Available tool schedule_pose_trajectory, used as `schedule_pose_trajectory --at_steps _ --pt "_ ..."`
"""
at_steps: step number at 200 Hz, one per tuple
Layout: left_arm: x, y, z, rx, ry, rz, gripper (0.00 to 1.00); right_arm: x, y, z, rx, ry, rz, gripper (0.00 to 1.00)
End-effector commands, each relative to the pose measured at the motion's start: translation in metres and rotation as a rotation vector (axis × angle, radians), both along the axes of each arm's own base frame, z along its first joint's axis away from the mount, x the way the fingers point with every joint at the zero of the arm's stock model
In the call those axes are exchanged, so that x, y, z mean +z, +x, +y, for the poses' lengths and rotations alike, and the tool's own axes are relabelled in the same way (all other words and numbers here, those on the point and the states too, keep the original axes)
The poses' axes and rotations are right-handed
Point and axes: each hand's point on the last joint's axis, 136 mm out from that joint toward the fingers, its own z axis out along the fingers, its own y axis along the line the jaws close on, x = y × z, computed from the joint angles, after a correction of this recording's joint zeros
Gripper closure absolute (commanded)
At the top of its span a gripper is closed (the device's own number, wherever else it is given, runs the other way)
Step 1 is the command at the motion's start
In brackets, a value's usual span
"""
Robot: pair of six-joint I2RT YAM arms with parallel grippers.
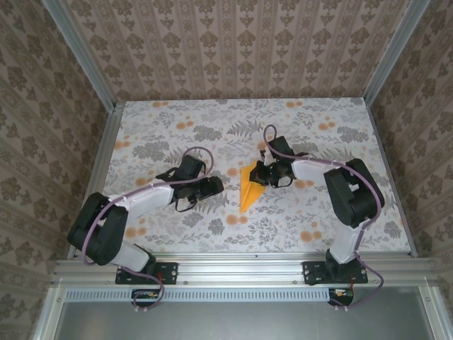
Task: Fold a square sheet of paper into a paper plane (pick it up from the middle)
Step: Turn over the paper at the center of the table.
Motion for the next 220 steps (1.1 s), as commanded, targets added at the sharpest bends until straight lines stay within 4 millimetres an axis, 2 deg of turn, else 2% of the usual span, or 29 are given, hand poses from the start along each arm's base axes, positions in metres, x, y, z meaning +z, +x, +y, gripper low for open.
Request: schedule_pose_trajectory --at_steps 1,17,40,60,80,105,158,176,220 --pt "0.002 0.001 0.021 0.004 0.026 0.031 0.22 0.030 -0.011 -0.031 0.047 -0.220 -0.040 0.99" --pt "0.003 0.010 0.038 0.036 0.035 0.044 0.19 0.039 -0.018 -0.057 0.055 -0.389 -0.011 0.99" --pt "0.005 0.028 0.067 0.113 0.023 0.049 0.14 0.054 -0.014 -0.081 0.074 -0.613 -0.031 0.98" --pt "0.006 0.041 0.088 0.171 0.000 0.055 0.12 0.064 -0.003 -0.091 0.079 -0.780 -0.057 0.97" --pt "0.008 0.049 0.105 0.217 -0.024 0.067 0.10 0.065 0.007 -0.093 0.100 -0.976 -0.064 0.97" --pt "0.014 0.054 0.119 0.253 -0.052 0.070 0.08 0.059 0.013 -0.076 0.152 -1.151 -0.079 0.97" --pt "0.033 0.049 0.139 0.294 -0.041 0.048 0.07 0.020 0.017 -0.024 0.250 -1.333 -0.104 0.95" --pt "0.040 0.046 0.147 0.319 -0.039 0.040 0.06 0.007 0.013 -0.009 0.264 -1.338 -0.098 0.94" --pt "0.053 0.036 0.152 0.331 -0.034 0.019 0.06 -0.013 0.005 0.015 0.250 -1.238 -0.070 0.79"
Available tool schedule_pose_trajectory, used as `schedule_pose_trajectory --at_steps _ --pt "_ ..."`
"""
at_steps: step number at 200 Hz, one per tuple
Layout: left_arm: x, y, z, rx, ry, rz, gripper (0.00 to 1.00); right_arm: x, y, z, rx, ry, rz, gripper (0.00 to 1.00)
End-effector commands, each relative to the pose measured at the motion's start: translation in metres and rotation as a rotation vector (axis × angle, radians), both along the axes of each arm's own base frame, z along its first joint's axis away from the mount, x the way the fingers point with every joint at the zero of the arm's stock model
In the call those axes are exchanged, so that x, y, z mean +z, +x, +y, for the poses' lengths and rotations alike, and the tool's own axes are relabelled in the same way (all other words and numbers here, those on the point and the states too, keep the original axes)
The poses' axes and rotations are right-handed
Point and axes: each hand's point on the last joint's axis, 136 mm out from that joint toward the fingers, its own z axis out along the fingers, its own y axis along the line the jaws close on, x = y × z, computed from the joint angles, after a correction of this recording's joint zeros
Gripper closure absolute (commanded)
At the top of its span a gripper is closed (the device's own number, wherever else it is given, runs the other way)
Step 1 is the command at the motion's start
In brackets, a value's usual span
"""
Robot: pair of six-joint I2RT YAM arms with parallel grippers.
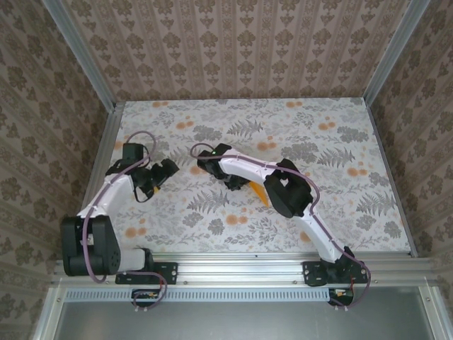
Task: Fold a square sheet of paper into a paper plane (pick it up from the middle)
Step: Turn over the paper at the center of the table.
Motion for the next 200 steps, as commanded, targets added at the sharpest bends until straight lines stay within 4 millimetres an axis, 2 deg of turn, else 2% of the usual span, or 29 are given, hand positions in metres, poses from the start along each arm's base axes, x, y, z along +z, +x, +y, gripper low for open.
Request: schedule_pose_trajectory --at_steps 1,26,42,79,105,120,136,155,171,200 --pt "0.014 -0.006 0.002 -0.016 0.009 -0.013 0.06 0.002 -0.002 0.004 -0.038 0.025 0.005 0.79" --pt "0.018 -0.012 0.004 -0.008 0.013 -0.019 0.05 0.005 -0.008 0.019 -0.030 0.102 0.030 0.72" --pt "0.019 -0.015 0.004 -0.005 0.009 -0.021 0.05 0.016 -0.015 0.038 -0.008 0.203 0.050 0.68" --pt "0.016 -0.023 0.001 -0.001 -0.011 -0.017 0.05 0.062 -0.033 0.088 0.083 0.540 0.088 0.58" --pt "0.010 -0.027 -0.003 -0.008 -0.037 -0.012 0.05 0.097 -0.045 0.104 0.176 0.709 0.087 0.53" --pt "0.007 -0.029 -0.008 -0.020 -0.051 -0.008 0.05 0.111 -0.046 0.097 0.195 0.767 0.073 0.51" --pt "0.005 -0.031 -0.013 -0.039 -0.057 -0.007 0.05 0.114 -0.040 0.074 0.186 0.796 0.050 0.50" --pt "0.004 -0.033 -0.021 -0.063 -0.056 -0.008 0.04 0.097 -0.034 0.037 0.162 0.800 0.061 0.50" --pt "0.001 -0.036 -0.028 -0.082 -0.053 -0.002 0.04 0.085 -0.036 0.018 0.182 0.832 0.096 0.49" --pt "-0.005 -0.039 -0.038 -0.108 -0.043 0.014 0.04 0.059 -0.045 -0.016 0.220 0.745 0.160 0.41"
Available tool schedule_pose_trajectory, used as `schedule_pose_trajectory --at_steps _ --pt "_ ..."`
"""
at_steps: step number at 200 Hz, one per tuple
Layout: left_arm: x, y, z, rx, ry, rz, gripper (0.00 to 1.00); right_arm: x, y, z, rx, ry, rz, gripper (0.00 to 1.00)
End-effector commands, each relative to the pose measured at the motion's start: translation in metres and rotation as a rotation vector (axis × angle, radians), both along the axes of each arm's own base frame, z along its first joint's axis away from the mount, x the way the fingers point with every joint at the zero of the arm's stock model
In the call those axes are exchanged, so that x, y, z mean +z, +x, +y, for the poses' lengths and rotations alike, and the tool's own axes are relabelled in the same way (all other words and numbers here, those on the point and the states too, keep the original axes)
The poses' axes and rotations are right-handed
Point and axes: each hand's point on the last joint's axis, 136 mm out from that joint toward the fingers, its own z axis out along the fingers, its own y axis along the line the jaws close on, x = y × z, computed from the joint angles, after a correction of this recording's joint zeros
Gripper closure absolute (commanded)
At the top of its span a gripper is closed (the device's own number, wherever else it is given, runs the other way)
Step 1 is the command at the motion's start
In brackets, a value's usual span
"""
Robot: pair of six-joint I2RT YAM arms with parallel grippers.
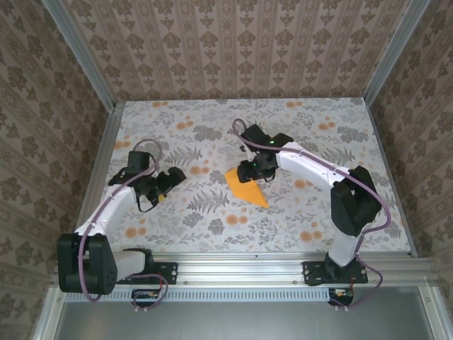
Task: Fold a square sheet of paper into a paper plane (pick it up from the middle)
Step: Turn over the paper at the center of the table, then pick up the paper from the center of the table.
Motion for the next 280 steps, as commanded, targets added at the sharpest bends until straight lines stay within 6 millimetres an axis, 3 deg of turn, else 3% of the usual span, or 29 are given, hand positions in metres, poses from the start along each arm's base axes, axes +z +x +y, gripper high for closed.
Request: schedule_pose_trajectory --at_steps 1,36,74,135,168,219,244,280 --pt "-0.005 -0.003 -0.008 -0.009 -0.007 0.014 0.04 -0.007 -0.013 -0.003 0.145 0.004 0.010 0.41" --pt "-0.011 -0.004 -0.018 -0.033 0.006 0.027 0.03 -0.033 -0.020 -0.018 0.186 -0.052 0.073 0.38" --pt "-0.012 -0.006 -0.026 -0.056 0.018 0.031 0.03 -0.053 -0.023 -0.017 0.219 -0.029 0.139 0.41" --pt "-0.015 -0.007 -0.029 -0.063 0.026 0.039 0.03 -0.072 -0.017 -0.019 0.187 0.004 0.184 0.52" --pt "-0.014 -0.007 -0.030 -0.066 0.025 0.037 0.03 -0.078 -0.021 -0.012 0.166 0.091 0.226 0.65" --pt "-0.012 -0.008 -0.035 -0.072 0.000 0.024 0.03 -0.066 -0.020 0.016 0.092 0.289 0.248 0.87" --pt "-0.012 -0.009 -0.046 -0.081 -0.049 -0.004 0.03 -0.053 -0.011 0.040 -0.011 0.467 0.254 0.89" --pt "-0.006 -0.011 -0.084 -0.161 -0.141 -0.085 0.03 -0.032 0.004 0.071 -0.125 0.742 0.267 0.89"
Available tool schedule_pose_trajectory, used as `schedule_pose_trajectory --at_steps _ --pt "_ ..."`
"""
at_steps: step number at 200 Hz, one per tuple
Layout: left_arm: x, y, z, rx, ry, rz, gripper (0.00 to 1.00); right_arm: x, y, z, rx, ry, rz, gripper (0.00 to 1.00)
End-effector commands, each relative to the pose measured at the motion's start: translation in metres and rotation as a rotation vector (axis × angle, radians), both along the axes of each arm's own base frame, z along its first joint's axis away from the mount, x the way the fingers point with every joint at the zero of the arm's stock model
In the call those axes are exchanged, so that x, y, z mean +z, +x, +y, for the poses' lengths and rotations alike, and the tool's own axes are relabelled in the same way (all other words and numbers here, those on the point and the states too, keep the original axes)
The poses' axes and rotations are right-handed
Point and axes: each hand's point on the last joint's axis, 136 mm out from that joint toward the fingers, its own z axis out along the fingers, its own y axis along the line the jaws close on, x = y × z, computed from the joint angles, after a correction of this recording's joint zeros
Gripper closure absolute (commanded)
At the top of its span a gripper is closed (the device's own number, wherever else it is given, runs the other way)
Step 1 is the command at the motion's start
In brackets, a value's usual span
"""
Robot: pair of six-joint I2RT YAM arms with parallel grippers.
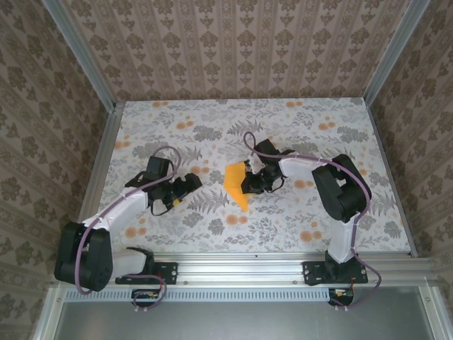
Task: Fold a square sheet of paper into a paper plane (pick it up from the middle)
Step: Pick up the paper from the center of the table, then fold the wing for the fifth time at the center of the table.
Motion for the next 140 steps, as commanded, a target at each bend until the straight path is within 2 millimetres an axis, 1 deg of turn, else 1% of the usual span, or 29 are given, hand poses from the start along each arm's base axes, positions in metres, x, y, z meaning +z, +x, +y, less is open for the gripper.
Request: schedule_pose_trajectory --at_steps 1,12,19,21,25,55,82,104,121,140 --pt "0.017 0.005 -0.030 -0.047 -0.103 -0.088 0.03 0.042 0.020 0.033 -0.110 0.272 0.010 0.89" --pt "0.024 0.005 -0.044 -0.084 -0.136 -0.126 0.04 0.052 0.022 0.040 -0.114 0.331 0.011 0.89" --pt "0.027 0.009 -0.047 -0.084 -0.153 -0.152 0.04 0.058 0.023 0.043 -0.114 0.366 0.016 0.89" --pt "0.029 0.005 -0.055 -0.108 -0.162 -0.157 0.05 0.060 0.023 0.044 -0.113 0.375 0.017 0.89" --pt "0.031 0.004 -0.060 -0.121 -0.175 -0.171 0.05 0.063 0.025 0.045 -0.117 0.391 0.017 0.89" --pt "0.047 0.008 -0.078 -0.148 -0.270 -0.243 0.11 0.086 0.023 0.053 -0.104 0.490 0.030 0.88" --pt "0.063 0.014 -0.085 -0.147 -0.336 -0.294 0.15 0.112 0.023 0.058 -0.102 0.586 0.024 0.88" --pt "0.075 0.018 -0.089 -0.134 -0.379 -0.323 0.17 0.132 0.025 0.059 -0.111 0.659 0.011 0.88" --pt "0.081 0.022 -0.089 -0.100 -0.414 -0.337 0.20 0.145 0.027 0.060 -0.119 0.702 0.007 0.89" --pt "0.086 0.028 -0.088 -0.052 -0.443 -0.354 0.27 0.153 0.026 0.060 -0.119 0.714 0.003 0.89"
